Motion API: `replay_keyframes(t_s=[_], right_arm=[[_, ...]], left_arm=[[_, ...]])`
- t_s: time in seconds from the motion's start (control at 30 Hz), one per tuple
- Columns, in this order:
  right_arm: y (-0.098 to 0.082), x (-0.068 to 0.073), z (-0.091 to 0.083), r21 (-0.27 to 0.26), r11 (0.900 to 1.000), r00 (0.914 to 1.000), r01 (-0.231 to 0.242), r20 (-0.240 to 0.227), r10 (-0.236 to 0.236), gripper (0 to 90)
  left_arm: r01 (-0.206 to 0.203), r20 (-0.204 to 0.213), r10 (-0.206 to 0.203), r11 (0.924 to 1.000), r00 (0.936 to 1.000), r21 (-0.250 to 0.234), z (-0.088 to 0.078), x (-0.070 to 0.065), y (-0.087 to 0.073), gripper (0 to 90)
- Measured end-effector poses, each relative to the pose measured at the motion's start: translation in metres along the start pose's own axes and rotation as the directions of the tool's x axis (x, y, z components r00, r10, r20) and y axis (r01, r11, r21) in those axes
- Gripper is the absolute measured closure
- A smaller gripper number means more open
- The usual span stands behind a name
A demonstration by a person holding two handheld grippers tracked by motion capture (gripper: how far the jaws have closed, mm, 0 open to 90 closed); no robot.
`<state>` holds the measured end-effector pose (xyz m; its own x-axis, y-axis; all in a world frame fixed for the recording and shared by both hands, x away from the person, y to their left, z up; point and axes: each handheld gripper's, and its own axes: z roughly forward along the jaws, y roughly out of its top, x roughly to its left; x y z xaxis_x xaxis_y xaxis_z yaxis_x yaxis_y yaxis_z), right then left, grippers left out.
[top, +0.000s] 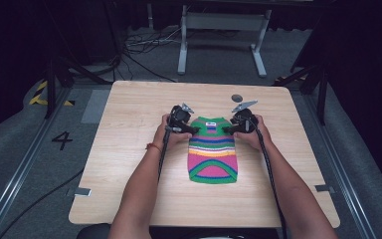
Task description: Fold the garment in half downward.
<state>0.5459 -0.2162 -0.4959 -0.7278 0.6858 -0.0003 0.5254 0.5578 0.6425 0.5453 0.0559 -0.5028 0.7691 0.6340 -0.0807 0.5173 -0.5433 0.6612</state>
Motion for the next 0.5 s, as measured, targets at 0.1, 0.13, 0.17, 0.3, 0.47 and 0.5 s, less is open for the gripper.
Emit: replay_keyframes(t_s=[0.1, 0.13, 0.17, 0.3, 0.47, 0.5], right_arm=[[-0.002, 0.003, -0.001, 0.006, 1.000, 0.9997, 0.009, -0.020, -0.009, 44.8], [-0.002, 0.004, -0.002, 0.011, 1.000, 0.9994, 0.020, -0.027, -0.020, 44.5], [-0.001, 0.005, -0.003, 0.019, 1.000, 0.9993, 0.025, -0.028, -0.024, 43.2], [0.005, 0.003, -0.010, -0.021, 1.000, 0.9995, 0.016, -0.026, -0.017, 43.0], [0.014, -0.001, -0.010, -0.039, 0.999, 0.9996, 0.001, 0.028, 0.000, 46.3], [0.014, -0.002, -0.009, -0.036, 0.999, 0.9995, 0.000, 0.032, 0.002, 47.0]], left_arm=[[-0.012, 0.008, 0.012, 0.9999, 0.9999, 0.011, -0.002, 0.000, 0.000, 35.7], [-0.011, 0.014, 0.010, 0.9999, 0.9999, 0.011, -0.002, 0.000, 0.000, 35.6], [-0.010, 0.008, 0.010, 1.0000, 0.9999, 0.000, -0.003, 0.001, 0.001, 34.7], [0.013, -0.014, -0.014, 0.9984, 0.9998, -0.054, -0.013, 0.005, 0.010, 32.8], [-0.009, -0.051, 0.006, 0.9985, 0.9987, -0.054, -0.010, 0.006, 0.028, 34.4], [-0.009, -0.051, 0.006, 0.9985, 0.9987, -0.054, -0.010, 0.006, 0.028, 34.7]])
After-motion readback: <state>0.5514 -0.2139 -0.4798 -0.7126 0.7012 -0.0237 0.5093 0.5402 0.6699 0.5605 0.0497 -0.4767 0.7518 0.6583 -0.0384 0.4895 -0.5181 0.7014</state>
